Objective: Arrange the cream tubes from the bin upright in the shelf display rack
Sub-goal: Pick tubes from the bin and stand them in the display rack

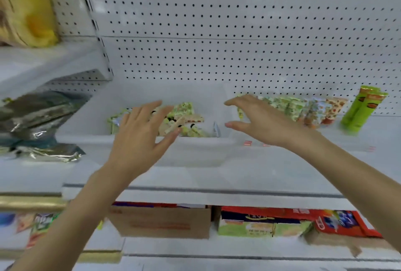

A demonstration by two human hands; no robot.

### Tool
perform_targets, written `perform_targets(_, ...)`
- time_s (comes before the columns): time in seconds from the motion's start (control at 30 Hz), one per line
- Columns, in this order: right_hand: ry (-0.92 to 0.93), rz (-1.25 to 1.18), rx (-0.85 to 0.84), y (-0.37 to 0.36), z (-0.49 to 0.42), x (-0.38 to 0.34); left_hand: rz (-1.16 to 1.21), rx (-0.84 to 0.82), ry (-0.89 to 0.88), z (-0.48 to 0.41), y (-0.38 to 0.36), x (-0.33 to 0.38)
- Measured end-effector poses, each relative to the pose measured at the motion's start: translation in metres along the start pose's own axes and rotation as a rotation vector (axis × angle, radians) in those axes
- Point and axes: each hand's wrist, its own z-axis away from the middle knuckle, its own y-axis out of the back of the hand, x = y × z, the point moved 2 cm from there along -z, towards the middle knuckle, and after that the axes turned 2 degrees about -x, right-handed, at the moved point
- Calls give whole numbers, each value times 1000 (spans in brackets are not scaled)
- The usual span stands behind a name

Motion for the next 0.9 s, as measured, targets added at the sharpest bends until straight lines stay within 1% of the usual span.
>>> perform_targets(0.1,-14,12,-16,-12,-34,-20,-5,-22,7,-16,-3,-48)
perform_targets(0.2,-56,3,-72,-29,-80,-37,-24,-39,-43,-33,-7,-96)
perform_targets(0.33,-99,-111,-139,-65,-151,-63,-43,-96,-66,-52,-9,-167)
perform_targets(0.43,-141,-180,-241,-101,-190,-79,-14,-169,-54,-62,-16,-204)
perform_targets(0.5,-204,-171,-337,-122,-207,-84,25,-209,-46,-66,-23,-215)
perform_targets(0.57,-271,-165,-407,-135,-219,-83,120,-248,-33,-67,-31,-220)
perform_targets(0.7,-333,-249,-446,-150,-230,-77,193,-283,-66,-64,-37,-220)
perform_targets(0.83,-330,-375,-472,-163,-232,-83,228,-314,-69,-66,-35,-220)
perform_targets(0.9,-336,-389,-489,-162,-231,-84,232,-346,-89,-69,-34,-219)
